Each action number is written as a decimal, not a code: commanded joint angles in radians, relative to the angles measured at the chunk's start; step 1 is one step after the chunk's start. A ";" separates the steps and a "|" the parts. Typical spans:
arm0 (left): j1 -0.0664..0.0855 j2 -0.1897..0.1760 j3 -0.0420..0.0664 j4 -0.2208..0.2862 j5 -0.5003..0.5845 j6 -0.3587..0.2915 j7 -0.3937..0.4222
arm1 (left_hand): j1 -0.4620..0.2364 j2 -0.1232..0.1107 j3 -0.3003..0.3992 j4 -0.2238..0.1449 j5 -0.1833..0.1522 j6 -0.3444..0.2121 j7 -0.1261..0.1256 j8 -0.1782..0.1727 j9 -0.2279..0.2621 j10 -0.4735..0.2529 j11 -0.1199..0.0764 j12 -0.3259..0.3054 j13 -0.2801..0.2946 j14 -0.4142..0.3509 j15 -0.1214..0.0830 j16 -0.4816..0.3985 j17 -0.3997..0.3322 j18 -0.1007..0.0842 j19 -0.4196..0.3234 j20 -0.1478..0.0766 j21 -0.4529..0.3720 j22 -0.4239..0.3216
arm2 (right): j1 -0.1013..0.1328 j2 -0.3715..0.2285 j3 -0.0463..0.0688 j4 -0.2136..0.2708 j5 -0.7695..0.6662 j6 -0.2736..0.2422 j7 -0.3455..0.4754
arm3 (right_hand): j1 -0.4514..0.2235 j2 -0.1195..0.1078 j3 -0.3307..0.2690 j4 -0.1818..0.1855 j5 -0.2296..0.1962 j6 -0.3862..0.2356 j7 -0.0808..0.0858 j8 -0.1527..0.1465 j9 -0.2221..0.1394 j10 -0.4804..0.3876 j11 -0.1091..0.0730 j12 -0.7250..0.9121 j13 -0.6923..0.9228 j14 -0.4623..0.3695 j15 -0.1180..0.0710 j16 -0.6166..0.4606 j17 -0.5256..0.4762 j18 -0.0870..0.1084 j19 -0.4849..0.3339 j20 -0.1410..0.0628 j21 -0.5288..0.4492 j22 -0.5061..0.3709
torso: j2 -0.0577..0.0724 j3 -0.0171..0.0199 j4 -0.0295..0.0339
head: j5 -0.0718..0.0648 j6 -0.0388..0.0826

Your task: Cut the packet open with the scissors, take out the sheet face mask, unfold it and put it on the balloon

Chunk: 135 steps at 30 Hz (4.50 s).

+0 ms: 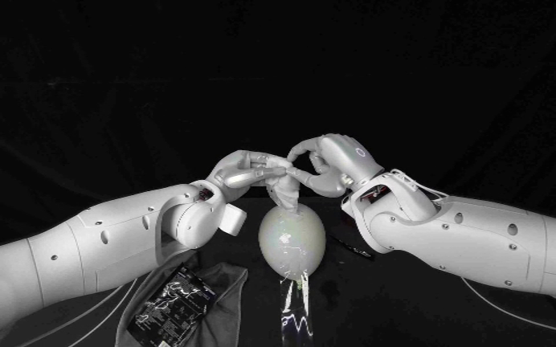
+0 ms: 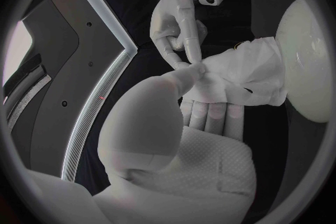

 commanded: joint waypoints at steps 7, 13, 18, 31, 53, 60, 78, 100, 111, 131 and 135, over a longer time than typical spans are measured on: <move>0.002 0.005 0.002 0.006 0.006 0.012 0.011 | -0.006 0.006 -0.009 -0.001 0.004 0.009 -0.001 0.006 0.003 0.019 -0.011 0.000 0.000 0.008 0.000 0.007 0.002 0.013 0.011 -0.001 -0.005 -0.003 | -0.001 0.006 0.000 0.002 -0.034 0.025 -0.022 | 0.039 0.034 0.011 0.000 -0.004 0.053 -0.021 0.022 0.004 0.020 -0.023 0.028 0.149 0.104 -0.014 0.008 0.263 0.000 0.017 -0.007 0.028 0.209 | 0.000 0.0002 -0.0004 | -0.002 -0.002; 0.002 0.005 0.002 0.007 0.005 0.011 0.010 | -0.006 0.006 -0.009 -0.001 0.004 0.009 -0.001 0.006 0.003 0.019 -0.011 0.000 0.000 0.008 0.000 0.007 0.002 0.013 0.011 -0.001 -0.005 -0.003 | -0.002 0.006 0.000 0.004 -0.034 0.029 -0.018 | 0.058 0.057 0.020 -0.005 -0.004 0.074 -0.037 0.035 0.009 0.031 -0.037 0.044 0.159 0.104 -0.026 0.008 0.263 -0.002 0.025 -0.016 0.041 0.212 | 0.000 0.0001 -0.0004 | -0.002 -0.004; 0.002 0.005 0.002 0.008 0.005 0.009 0.008 | -0.006 0.006 -0.010 -0.001 0.004 0.009 -0.002 0.007 0.004 0.020 -0.012 0.000 0.000 0.008 0.000 0.007 0.003 0.013 0.012 -0.002 -0.006 -0.004 | -0.002 0.007 0.000 0.005 -0.034 0.028 -0.014 | 0.064 0.065 0.024 -0.006 -0.004 0.079 -0.043 0.041 0.013 0.039 -0.042 0.058 0.168 0.104 -0.031 0.008 0.263 -0.005 0.030 -0.021 0.050 0.215 | 0.000 0.0003 -0.0001 | -0.002 -0.005; 0.002 0.006 0.002 0.009 0.004 -0.001 0.001 | -0.005 0.007 -0.012 -0.001 0.004 0.009 -0.002 0.008 0.005 0.021 -0.012 0.000 0.000 0.009 -0.001 0.007 0.004 0.013 0.013 -0.002 -0.006 -0.005 | -0.002 0.006 0.000 0.009 -0.030 0.002 -0.005 | 0.067 0.088 0.043 -0.002 -0.004 0.102 -0.056 0.078 0.035 0.065 -0.056 0.108 0.199 0.104 -0.044 0.008 0.263 -0.013 0.051 -0.034 0.089 0.227 | 0.000 0.0001 -0.0010 | -0.004 -0.011; 0.002 0.004 0.001 0.005 -0.010 -0.017 -0.020 | -0.003 0.007 -0.015 -0.002 0.004 0.010 -0.003 0.010 0.007 0.023 -0.013 0.000 0.000 0.011 -0.002 0.008 0.006 0.013 0.016 -0.003 -0.007 -0.007 | 0.000 -0.026 0.002 0.044 0.166 -0.009 0.010 | 0.063 0.095 0.051 0.002 -0.004 0.103 -0.057 0.087 0.042 0.068 -0.057 0.111 0.202 0.104 -0.045 0.008 0.263 -0.016 0.058 -0.037 0.100 0.230 | -0.001 0.0003 -0.0006 | -0.005 -0.005; 0.002 0.004 0.001 0.004 -0.022 -0.019 -0.025 | -0.003 0.007 -0.015 -0.002 0.004 0.010 -0.003 0.010 0.007 0.023 -0.013 0.000 0.000 0.011 -0.002 0.008 0.006 0.013 0.016 -0.003 -0.007 -0.007 | 0.003 -0.031 0.004 0.049 0.267 0.002 0.015 | 0.063 0.096 0.052 0.001 -0.004 0.102 -0.058 0.087 0.042 0.067 -0.057 0.109 0.200 0.104 -0.046 0.008 0.263 -0.016 0.057 -0.037 0.098 0.230 | -0.001 0.0004 -0.0003 | -0.005 -0.005; 0.002 0.004 0.000 0.003 -0.045 -0.021 -0.037 | -0.001 0.007 -0.016 -0.003 0.004 0.010 -0.004 0.011 0.008 0.024 -0.014 -0.001 0.000 0.011 -0.003 0.008 0.007 0.013 0.018 -0.004 -0.008 -0.007 | 0.015 -0.041 0.010 0.058 0.427 0.018 0.031 | 0.064 0.098 0.055 0.001 -0.004 0.100 -0.057 0.089 0.044 0.067 -0.057 0.108 0.200 0.104 -0.046 0.008 0.263 -0.014 0.054 -0.039 0.094 0.228 | 0.000 0.0002 -0.0005 | -0.005 -0.007; 0.001 0.005 -0.002 0.000 -0.047 -0.021 -0.043 | 0.000 0.007 -0.018 -0.004 0.004 0.010 -0.004 0.013 0.010 0.025 -0.014 -0.001 0.000 0.012 -0.004 0.009 0.008 0.013 0.020 -0.005 -0.009 -0.009 | 0.037 -0.065 0.019 0.066 0.494 0.060 0.025 | 0.064 0.098 0.058 -0.001 -0.004 0.097 -0.057 0.091 0.046 0.069 -0.057 0.114 0.204 0.104 -0.047 0.008 0.263 -0.014 0.052 -0.040 0.090 0.227 | 0.000 0.0001 -0.0004 | -0.006 -0.008; 0.001 0.004 -0.002 0.001 -0.036 -0.026 -0.028 | 0.000 0.013 -0.018 0.000 0.004 0.004 -0.002 0.012 0.011 0.024 -0.012 -0.004 -0.001 0.010 -0.002 0.007 0.009 0.012 0.021 -0.005 -0.012 -0.012 | 0.039 -0.063 0.019 0.054 0.492 0.071 0.010 | 0.066 0.097 0.060 -0.005 -0.004 0.095 -0.057 0.093 0.048 0.069 -0.057 0.114 0.204 0.104 -0.047 0.008 0.263 -0.013 0.052 -0.041 0.089 0.227 | 0.000 -0.0001 0.0000 | -0.009 -0.009; 0.001 -0.003 -0.005 0.005 0.089 0.085 -0.009 | 0.106 0.000 0.043 -0.109 0.005 -0.073 0.009 -0.032 -0.003 -0.062 0.010 -0.011 -0.004 0.004 0.005 0.003 0.026 0.008 0.014 -0.038 -0.008 -0.018 | 0.039 -0.082 0.019 0.064 0.605 0.038 0.020 | 0.068 0.098 0.065 -0.009 -0.004 0.094 -0.057 0.097 0.051 0.072 -0.058 0.120 0.208 0.104 -0.047 0.008 0.263 -0.013 0.050 -0.042 0.087 0.226 | 0.000 0.0002 -0.0010 | -0.011 -0.008; 0.001 -0.005 -0.006 0.011 0.094 0.109 -0.021 | 0.104 -0.004 0.063 -0.124 0.005 -0.084 0.008 -0.043 -0.009 -0.076 0.013 -0.012 -0.005 0.001 0.009 0.003 0.031 0.003 0.004 -0.040 0.002 -0.012 | 0.039 -0.083 0.019 0.070 0.616 0.038 0.023 | 0.068 0.098 0.065 -0.009 -0.004 0.094 -0.057 0.097 0.051 0.072 -0.058 0.120 0.208 0.104 -0.047 0.008 0.263 -0.013 0.050 -0.042 0.087 0.226 | 0.000 0.0004 -0.0010 | -0.012 -0.008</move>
